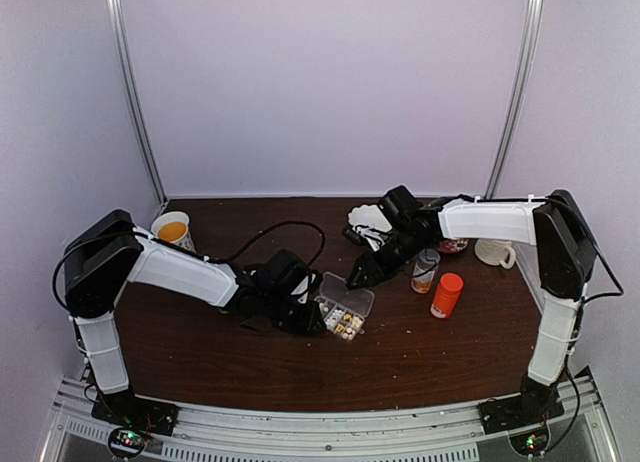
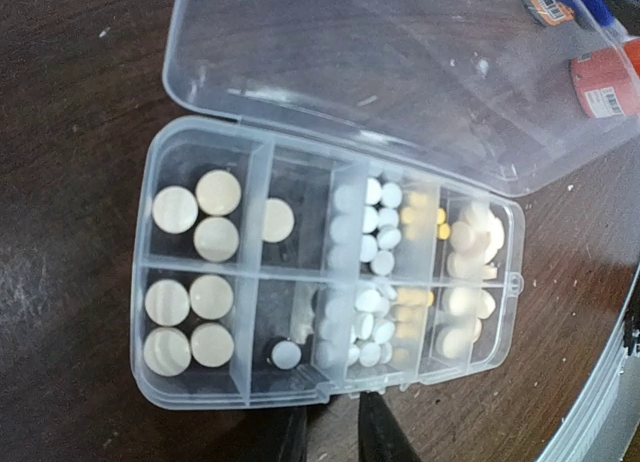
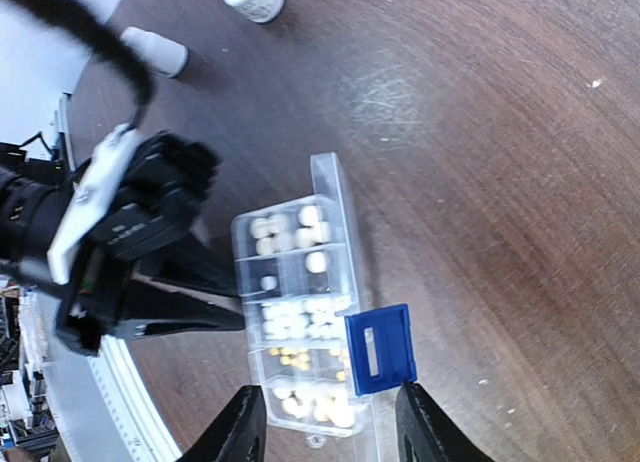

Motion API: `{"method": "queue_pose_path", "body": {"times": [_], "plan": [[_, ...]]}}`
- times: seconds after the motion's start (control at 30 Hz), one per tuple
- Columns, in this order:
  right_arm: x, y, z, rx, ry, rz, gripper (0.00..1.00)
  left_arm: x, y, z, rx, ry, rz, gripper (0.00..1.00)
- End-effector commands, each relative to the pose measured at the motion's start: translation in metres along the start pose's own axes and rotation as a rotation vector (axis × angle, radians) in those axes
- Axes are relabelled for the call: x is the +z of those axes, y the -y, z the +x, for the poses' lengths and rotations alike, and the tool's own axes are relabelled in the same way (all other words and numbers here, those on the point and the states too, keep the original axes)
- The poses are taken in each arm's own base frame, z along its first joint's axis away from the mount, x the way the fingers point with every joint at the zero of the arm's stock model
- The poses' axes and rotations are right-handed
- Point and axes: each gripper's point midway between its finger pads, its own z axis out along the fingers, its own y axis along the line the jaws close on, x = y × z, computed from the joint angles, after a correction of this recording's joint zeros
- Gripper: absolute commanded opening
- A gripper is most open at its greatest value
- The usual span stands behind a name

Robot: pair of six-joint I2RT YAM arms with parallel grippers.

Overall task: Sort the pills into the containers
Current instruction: Close the lid of the pill container.

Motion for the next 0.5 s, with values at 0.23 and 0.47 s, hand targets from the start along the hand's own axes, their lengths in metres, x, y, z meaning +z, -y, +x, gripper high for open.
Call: {"method": "queue_pose_path", "body": {"times": [0.23,0.47], "plan": [[-0.002,-0.039,0.028,-0.011,0.010,-0.121,0.46,0.009,-0.008,-0.015,0.003,0.041,-0.010,0.21],[0.006,-0.056,0.036,-0.021,0.029,-0.159,0.46,0.009,-0.008,-0.022,0.004,0.065,-0.005,0.21]]}}
